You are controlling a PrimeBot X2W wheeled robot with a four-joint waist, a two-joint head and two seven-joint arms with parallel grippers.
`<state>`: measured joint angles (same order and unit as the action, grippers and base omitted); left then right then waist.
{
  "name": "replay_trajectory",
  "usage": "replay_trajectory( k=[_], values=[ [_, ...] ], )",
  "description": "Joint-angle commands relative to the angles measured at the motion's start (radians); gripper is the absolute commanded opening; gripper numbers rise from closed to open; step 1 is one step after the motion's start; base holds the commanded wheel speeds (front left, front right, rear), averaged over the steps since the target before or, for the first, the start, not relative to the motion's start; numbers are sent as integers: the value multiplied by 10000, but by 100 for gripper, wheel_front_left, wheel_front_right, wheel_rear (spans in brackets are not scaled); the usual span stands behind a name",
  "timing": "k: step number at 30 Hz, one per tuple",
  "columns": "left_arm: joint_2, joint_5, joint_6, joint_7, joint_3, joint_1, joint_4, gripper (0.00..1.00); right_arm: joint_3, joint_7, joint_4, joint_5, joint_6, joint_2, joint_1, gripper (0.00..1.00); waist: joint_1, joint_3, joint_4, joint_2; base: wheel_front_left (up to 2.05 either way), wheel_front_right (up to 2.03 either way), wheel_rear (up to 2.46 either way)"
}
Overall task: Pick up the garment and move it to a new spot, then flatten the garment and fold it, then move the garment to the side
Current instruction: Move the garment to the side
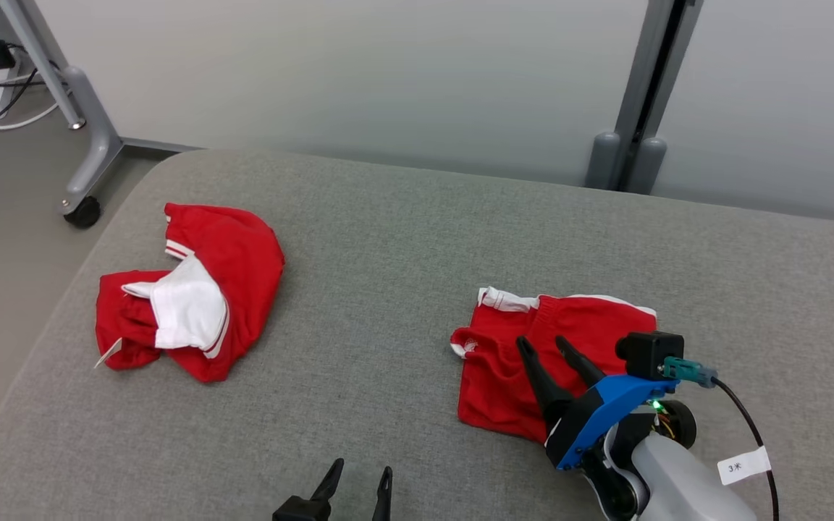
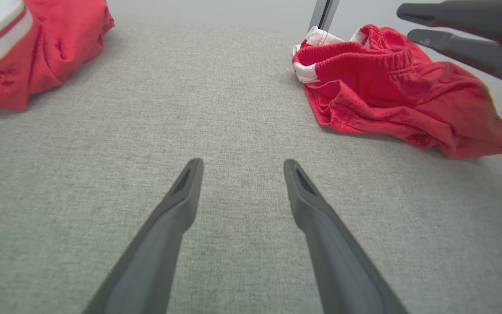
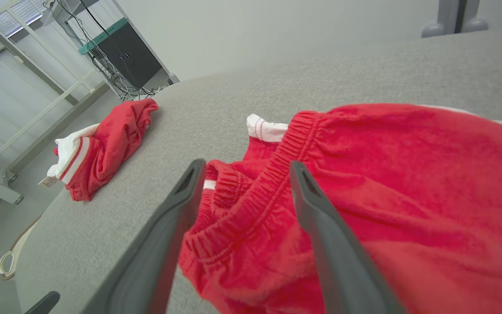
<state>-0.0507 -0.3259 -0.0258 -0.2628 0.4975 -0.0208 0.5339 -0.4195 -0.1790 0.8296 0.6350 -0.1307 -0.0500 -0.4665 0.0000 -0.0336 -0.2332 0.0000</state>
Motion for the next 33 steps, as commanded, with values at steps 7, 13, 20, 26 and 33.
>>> replay_trajectory(
  k=[7,13,20,26,33],
  values=[
    [-2,-89,-39,-28,304,-203,111,100,-419,-163,1313,480,-1,-35,-735,100,0,-375,-240,0,0,0,0],
    [-2,-260,-35,-28,576,-411,138,100,-849,-264,1805,846,-1,-35,-991,100,0,-537,-204,0,0,0,0],
    [-3,-545,-125,-28,764,-544,139,100,-1404,-352,2150,1217,-1,-35,-1153,50,0,-645,-235,0,0,0,0],
    [-2,-716,-172,-28,754,-590,206,100,-1674,-511,2478,1420,-1,-37,-1286,0,0,-733,-319,0,0,0,0],
    [-2,-763,-134,-28,669,-542,227,100,-1845,-766,2348,1627,-1,-35,-1478,0,0,-728,-290,0,0,0,0]
  ],
)
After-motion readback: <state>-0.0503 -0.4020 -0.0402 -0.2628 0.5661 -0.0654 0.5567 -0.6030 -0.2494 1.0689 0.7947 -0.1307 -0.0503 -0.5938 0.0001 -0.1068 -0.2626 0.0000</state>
